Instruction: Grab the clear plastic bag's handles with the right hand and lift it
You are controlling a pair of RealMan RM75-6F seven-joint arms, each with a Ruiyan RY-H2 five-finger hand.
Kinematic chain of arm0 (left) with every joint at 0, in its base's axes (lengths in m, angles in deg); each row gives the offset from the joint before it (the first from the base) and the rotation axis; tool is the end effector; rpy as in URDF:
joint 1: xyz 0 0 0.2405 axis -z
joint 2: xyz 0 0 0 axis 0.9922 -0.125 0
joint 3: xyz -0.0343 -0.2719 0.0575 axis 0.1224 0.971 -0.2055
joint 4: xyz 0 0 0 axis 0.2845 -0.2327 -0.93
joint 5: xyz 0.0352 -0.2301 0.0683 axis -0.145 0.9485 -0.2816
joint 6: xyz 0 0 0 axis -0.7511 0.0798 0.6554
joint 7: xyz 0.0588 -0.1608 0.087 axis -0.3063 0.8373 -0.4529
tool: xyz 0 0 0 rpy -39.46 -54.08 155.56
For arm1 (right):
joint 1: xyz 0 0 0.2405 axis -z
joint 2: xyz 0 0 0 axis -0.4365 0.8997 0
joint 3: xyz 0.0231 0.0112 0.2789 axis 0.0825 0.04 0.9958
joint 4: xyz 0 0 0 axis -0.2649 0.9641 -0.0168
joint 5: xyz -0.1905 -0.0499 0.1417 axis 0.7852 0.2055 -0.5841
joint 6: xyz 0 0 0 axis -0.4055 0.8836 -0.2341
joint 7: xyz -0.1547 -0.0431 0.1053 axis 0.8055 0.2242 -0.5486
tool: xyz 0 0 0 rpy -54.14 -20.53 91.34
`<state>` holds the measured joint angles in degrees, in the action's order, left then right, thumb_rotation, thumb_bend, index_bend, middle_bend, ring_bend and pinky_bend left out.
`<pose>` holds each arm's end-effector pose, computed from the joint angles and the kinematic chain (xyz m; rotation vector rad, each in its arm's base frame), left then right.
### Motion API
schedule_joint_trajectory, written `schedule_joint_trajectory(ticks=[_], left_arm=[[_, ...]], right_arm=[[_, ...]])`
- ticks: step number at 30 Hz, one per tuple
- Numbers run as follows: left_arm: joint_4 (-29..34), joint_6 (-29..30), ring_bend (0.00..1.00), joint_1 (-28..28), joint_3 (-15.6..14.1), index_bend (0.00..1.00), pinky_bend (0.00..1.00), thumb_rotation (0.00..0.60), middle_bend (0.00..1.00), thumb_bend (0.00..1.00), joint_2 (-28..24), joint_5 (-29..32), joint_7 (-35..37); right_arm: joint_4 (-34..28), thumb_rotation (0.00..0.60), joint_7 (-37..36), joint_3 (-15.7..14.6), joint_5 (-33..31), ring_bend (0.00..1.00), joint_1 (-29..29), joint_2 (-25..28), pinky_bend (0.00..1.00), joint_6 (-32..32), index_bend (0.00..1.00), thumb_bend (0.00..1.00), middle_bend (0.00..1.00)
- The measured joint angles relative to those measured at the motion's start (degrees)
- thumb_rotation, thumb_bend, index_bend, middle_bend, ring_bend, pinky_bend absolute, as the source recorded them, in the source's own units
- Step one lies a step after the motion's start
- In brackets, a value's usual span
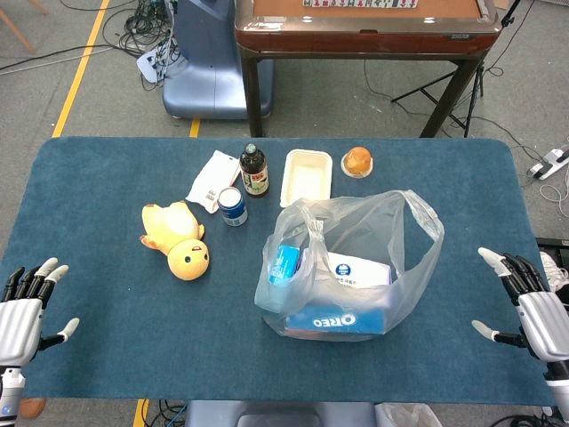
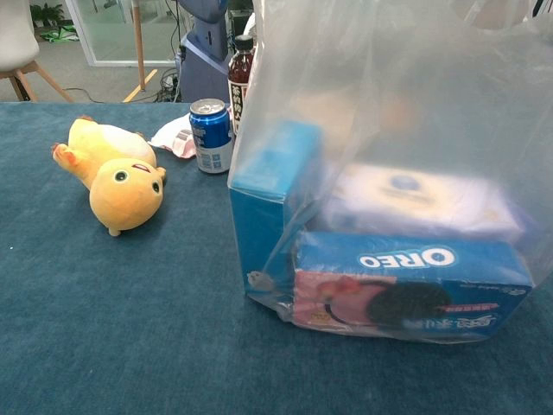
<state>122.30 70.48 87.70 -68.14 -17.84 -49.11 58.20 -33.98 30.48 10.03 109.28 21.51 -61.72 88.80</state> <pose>-0.3047 0.2324 0.1458 -1.3627 -0.8787 -0.8324 -0.3365 -0.2152 0.1667 1.4404 -1.0639 1.0833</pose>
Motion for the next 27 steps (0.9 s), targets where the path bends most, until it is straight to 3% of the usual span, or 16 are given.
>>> schedule_joint_trajectory(ticks=[13, 27], left_arm=[[0.7, 1.1, 0.09, -0.7, -0.6, 0.16, 0.01, 0.600, 0.08, 0.18, -0.5, -1.2, 0.6], [0.9, 2.6, 0.09, -1.9, -1.2, 0.17, 0.01, 0.600, 0.08, 0.18, -1.0, -2.3, 1.8]], right_arm=[[-0.5, 0.600, -3.6, 0.7, 1.0, 0.00, -1.1, 1.5, 0.02, 0.3, 0.00, 0.00, 0.12], [-3.7, 0.600, -21.6, 2.8, 4.0, 0.00, -11.9, 8.6, 0.02, -10.1, 0.00, 0.00, 0.12]])
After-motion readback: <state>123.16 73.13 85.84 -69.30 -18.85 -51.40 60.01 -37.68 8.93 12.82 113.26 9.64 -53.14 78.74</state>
